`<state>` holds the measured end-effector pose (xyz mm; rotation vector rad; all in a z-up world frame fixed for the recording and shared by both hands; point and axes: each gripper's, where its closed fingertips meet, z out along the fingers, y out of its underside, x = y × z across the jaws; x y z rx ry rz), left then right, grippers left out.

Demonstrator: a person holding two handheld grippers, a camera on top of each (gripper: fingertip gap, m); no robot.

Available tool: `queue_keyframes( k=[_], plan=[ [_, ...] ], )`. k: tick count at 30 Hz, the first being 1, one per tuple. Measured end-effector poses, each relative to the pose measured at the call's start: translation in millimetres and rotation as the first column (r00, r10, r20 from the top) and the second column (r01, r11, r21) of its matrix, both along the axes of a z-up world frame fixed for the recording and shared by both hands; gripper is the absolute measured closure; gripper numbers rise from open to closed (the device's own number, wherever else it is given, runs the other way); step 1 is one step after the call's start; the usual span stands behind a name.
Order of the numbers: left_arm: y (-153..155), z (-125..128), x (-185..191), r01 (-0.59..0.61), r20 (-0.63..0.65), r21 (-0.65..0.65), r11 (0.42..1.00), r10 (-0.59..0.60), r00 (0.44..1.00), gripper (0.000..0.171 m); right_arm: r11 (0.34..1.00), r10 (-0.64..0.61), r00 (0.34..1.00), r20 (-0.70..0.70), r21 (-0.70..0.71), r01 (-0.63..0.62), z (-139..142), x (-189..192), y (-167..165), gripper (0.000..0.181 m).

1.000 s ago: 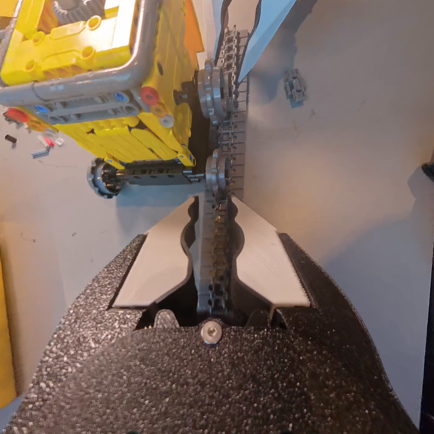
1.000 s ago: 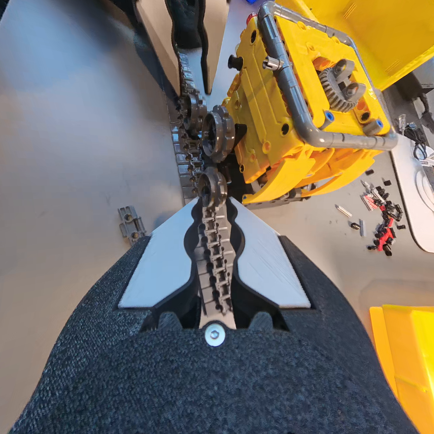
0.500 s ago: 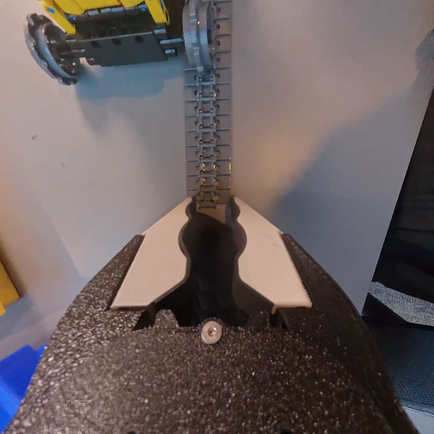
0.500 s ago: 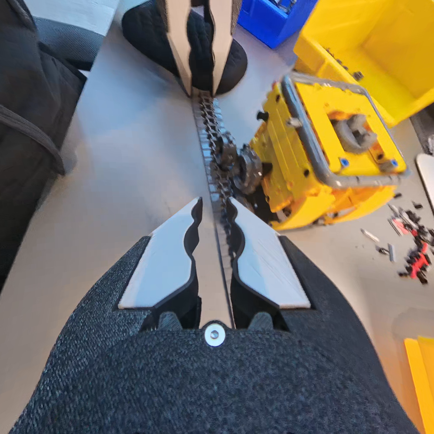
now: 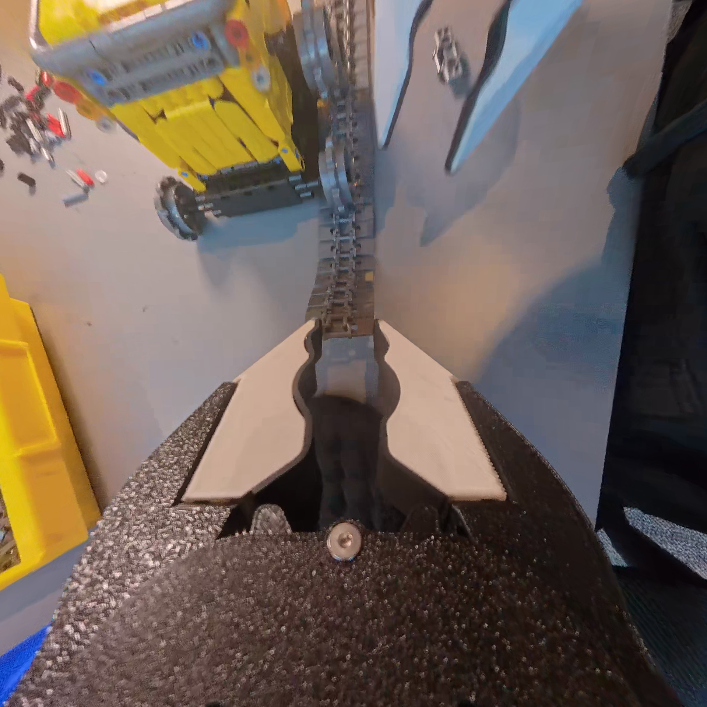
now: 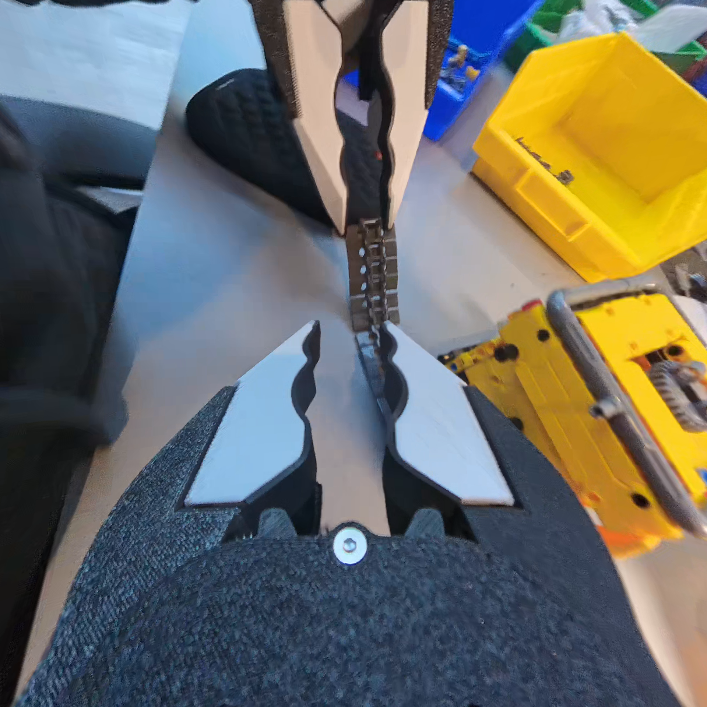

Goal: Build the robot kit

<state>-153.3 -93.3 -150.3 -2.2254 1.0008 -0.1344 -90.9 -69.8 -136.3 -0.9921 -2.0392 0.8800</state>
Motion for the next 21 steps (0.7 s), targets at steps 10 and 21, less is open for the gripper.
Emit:
queue_keyframes(
  k=[10,21],
  plan=[
    [26.8,11.8,28.9,0.076,0.026,0.093,0.993,-0.079,0.997,0.171,0.935,-0.277,0.961,-0.009,0.225,0.272,-43.6,-49.1,0.0,0.152],
    [9.6,21.4,-6.6,-0.009,0.276,0.137,0.991,-0.029,0.961,0.134,0.937,-0.349,0.936,-0.051,-0.043,0.347,-16.8,-46.4,7.0,0.177]
  ],
)
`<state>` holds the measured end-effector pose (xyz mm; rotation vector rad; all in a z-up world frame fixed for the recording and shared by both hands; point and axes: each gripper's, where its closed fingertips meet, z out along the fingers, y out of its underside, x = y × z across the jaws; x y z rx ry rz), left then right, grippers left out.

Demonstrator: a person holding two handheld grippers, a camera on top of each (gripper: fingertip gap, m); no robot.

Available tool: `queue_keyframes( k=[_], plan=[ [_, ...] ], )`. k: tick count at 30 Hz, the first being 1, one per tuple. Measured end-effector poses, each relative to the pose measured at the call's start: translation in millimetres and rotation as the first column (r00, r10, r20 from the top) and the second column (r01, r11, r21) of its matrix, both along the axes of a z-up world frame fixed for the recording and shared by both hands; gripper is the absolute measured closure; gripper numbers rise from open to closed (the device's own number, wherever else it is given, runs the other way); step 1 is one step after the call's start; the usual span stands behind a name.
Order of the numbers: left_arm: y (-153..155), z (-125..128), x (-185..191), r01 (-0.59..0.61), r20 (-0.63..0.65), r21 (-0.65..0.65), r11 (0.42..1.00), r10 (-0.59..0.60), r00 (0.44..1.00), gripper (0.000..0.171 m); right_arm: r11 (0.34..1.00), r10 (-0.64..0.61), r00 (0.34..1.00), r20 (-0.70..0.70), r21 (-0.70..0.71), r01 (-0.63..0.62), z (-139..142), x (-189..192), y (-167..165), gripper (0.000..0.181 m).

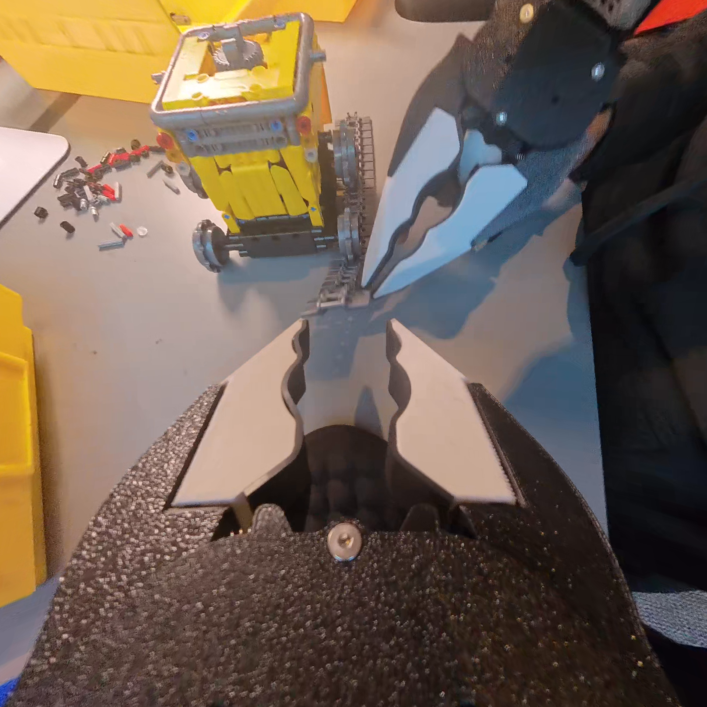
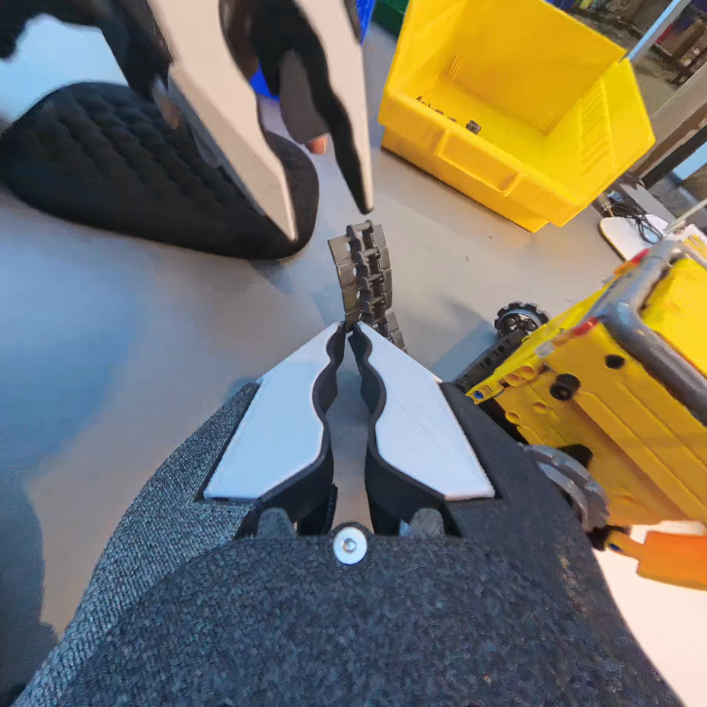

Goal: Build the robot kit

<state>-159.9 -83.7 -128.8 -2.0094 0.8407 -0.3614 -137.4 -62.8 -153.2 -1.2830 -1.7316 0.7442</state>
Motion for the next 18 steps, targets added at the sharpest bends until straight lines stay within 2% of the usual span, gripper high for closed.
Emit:
queue_keyframes(
  k=[5,8,11,13,18],
  plan=[
    [28.8,-1.2,6.2,0.008,-0.009,0.062,0.998,-0.007,1.0,0.136,0.992,-0.033,0.999,-0.02,-0.124,0.031,9.5,15.1,5.9,0.178],
    [47.5,5.6,29.5,0.088,0.006,0.077,0.993,-0.089,0.996,0.139,0.984,-0.067,0.997,-0.028,-0.169,0.061,15.0,26.7,14.2,0.178],
    [58.2,5.9,53.7,0.177,-0.006,0.066,0.982,-0.177,0.984,0.15,0.975,-0.105,0.994,-0.029,-0.198,0.097,16.6,38.5,24.6,0.179],
    [69.1,4.8,59.6,0.169,-0.029,0.073,0.983,-0.168,0.985,0.158,0.969,-0.127,0.992,-0.022,-0.214,0.12,14.7,45.1,30.1,0.178],
    [82.0,0.7,69.1,0.117,-0.024,0.062,0.991,-0.115,0.993,0.16,0.955,-0.162,0.987,-0.019,-0.253,0.153,12.4,55.6,41.0,0.178]
  ],
)
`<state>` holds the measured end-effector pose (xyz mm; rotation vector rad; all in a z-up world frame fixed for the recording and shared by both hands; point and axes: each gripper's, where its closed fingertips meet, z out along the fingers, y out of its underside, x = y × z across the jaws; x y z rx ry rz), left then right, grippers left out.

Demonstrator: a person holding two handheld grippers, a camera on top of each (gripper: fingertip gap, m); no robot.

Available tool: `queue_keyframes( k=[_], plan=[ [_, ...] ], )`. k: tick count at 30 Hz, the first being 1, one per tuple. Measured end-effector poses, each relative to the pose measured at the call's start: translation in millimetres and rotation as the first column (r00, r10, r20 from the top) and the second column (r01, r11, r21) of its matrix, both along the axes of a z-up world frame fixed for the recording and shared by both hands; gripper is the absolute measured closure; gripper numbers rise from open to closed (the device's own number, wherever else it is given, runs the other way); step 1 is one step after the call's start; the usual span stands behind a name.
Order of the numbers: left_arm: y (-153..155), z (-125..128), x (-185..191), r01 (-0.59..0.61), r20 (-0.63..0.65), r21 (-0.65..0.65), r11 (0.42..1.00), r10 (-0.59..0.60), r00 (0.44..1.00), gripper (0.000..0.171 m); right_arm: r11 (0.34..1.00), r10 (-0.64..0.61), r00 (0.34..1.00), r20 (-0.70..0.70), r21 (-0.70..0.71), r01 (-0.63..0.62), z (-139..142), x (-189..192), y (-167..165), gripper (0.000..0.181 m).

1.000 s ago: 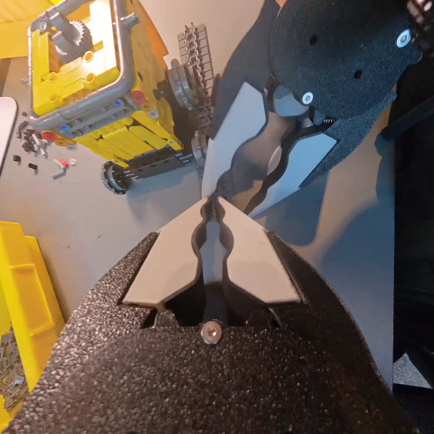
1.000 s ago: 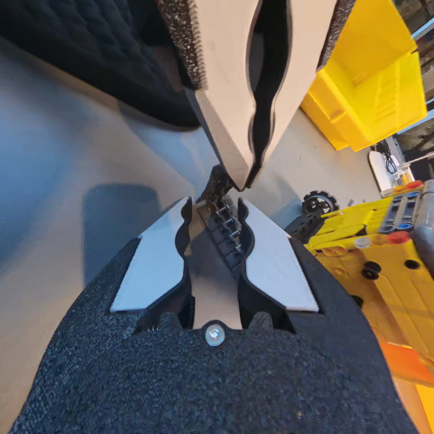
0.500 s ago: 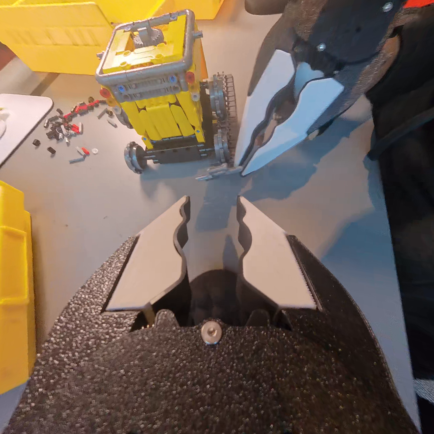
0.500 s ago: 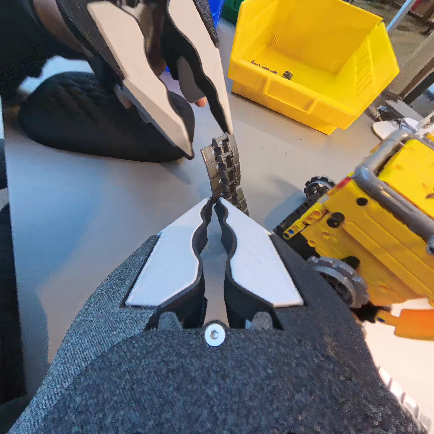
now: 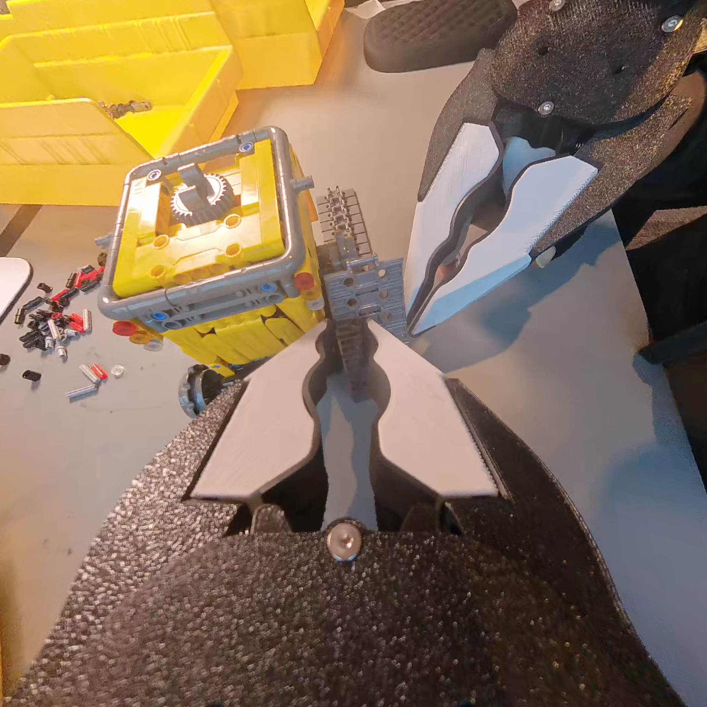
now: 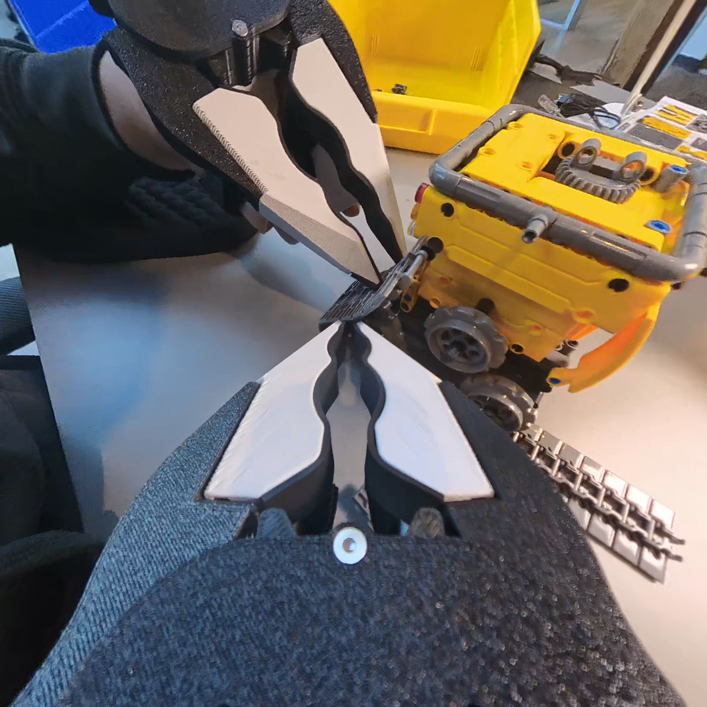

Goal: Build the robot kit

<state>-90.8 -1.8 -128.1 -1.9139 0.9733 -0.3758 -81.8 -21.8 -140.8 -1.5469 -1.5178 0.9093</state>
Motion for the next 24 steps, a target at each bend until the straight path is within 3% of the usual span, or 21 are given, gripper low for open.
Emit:
queue_keyframes(
  k=[7,12,16,24],
  plan=[
    [3.5,0.0,4.3,-0.057,-0.007,0.038,0.998,0.058,0.998,0.16,0.995,0.009,0.999,-0.032,-0.1,-0.012,6.6,9.0,8.1,0.164],
    [3.0,-0.7,9.2,-0.055,-0.001,0.04,0.998,0.055,0.998,0.16,0.99,0.002,0.997,-0.083,-0.141,-0.013,24.1,13.9,16.3,0.164],
    [9.5,-0.8,11.1,-0.096,-0.002,0.057,0.994,0.096,0.995,0.16,0.992,-0.013,0.998,-0.059,-0.13,0.005,19.2,10.6,24.9,0.168],
    [7.6,-6.8,10.8,-0.1,-0.013,0.041,0.994,0.1,0.995,0.153,0.914,-0.024,0.994,-0.103,-0.406,-0.02,11.2,21.1,28.5,0.176]
  ],
)
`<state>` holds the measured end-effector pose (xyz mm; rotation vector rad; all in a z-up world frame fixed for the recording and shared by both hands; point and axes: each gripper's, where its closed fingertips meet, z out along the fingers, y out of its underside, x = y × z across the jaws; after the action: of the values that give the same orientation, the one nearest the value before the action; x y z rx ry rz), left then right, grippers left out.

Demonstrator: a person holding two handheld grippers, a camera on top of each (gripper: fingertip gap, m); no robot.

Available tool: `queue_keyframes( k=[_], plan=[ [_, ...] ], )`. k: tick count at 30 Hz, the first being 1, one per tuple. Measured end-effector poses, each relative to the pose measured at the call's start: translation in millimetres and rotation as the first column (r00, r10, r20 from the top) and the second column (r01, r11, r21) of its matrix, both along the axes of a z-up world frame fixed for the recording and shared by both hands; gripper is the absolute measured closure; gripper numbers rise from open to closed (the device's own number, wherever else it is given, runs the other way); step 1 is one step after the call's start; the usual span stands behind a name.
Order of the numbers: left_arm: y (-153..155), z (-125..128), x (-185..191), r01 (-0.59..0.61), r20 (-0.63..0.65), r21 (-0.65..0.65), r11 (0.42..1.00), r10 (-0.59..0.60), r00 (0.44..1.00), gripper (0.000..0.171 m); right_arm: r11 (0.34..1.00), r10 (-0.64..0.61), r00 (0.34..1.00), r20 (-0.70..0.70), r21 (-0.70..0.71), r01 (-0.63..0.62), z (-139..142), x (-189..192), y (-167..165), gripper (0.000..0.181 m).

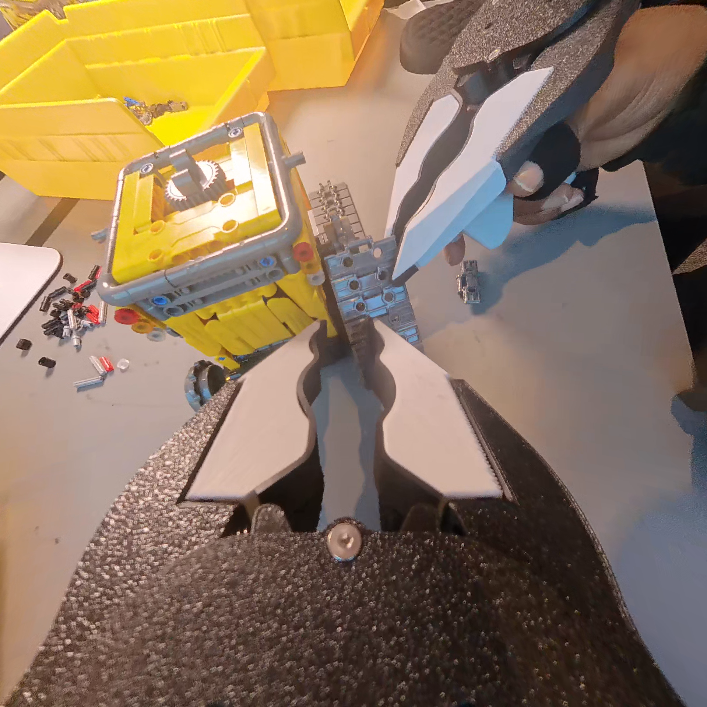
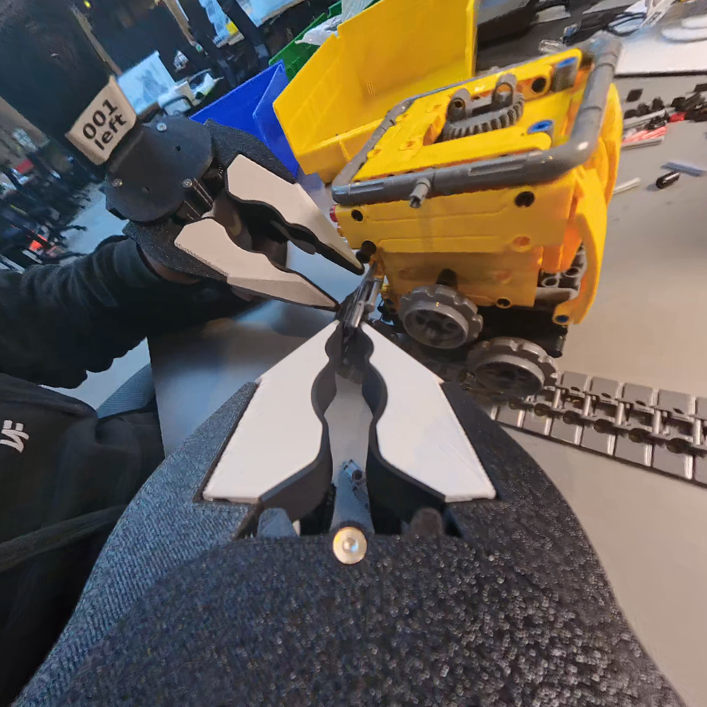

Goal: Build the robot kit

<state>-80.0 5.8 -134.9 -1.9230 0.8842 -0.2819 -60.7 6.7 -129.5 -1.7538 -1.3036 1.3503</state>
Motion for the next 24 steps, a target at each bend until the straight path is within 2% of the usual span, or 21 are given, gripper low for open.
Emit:
queue_keyframes(
  k=[5,13,19,21,24],
  plan=[
    [-6.9,-3.7,5.7,0.037,0.055,-0.087,0.995,-0.033,0.998,0.151,0.997,-0.014,1.0,-0.02,-0.076,0.013,-0.7,4.5,5.7,0.176],
    [-6.9,-14.3,16.9,-0.009,-0.049,-0.045,0.999,0.007,0.999,0.12,0.992,-0.045,0.997,-0.058,-0.12,0.038,4.1,3.1,17.3,0.176],
    [0.7,-18.4,18.1,-0.06,-0.087,-0.014,0.998,0.059,0.994,0.129,0.994,-0.055,0.997,-0.048,-0.094,0.05,2.9,5.9,21.7,0.175],
    [2.0,-17.9,18.5,-0.068,-0.088,-0.009,0.998,0.067,0.994,0.129,0.995,-0.035,0.998,-0.05,-0.098,0.03,3.1,9.2,22.5,0.168],
    [3.6,-15.9,17.6,-0.076,-0.111,0.025,0.997,0.078,0.991,0.13,1.0,-0.013,0.996,-0.089,0.013,0.015,21.6,23.2,34.3,0.16]
  ],
)
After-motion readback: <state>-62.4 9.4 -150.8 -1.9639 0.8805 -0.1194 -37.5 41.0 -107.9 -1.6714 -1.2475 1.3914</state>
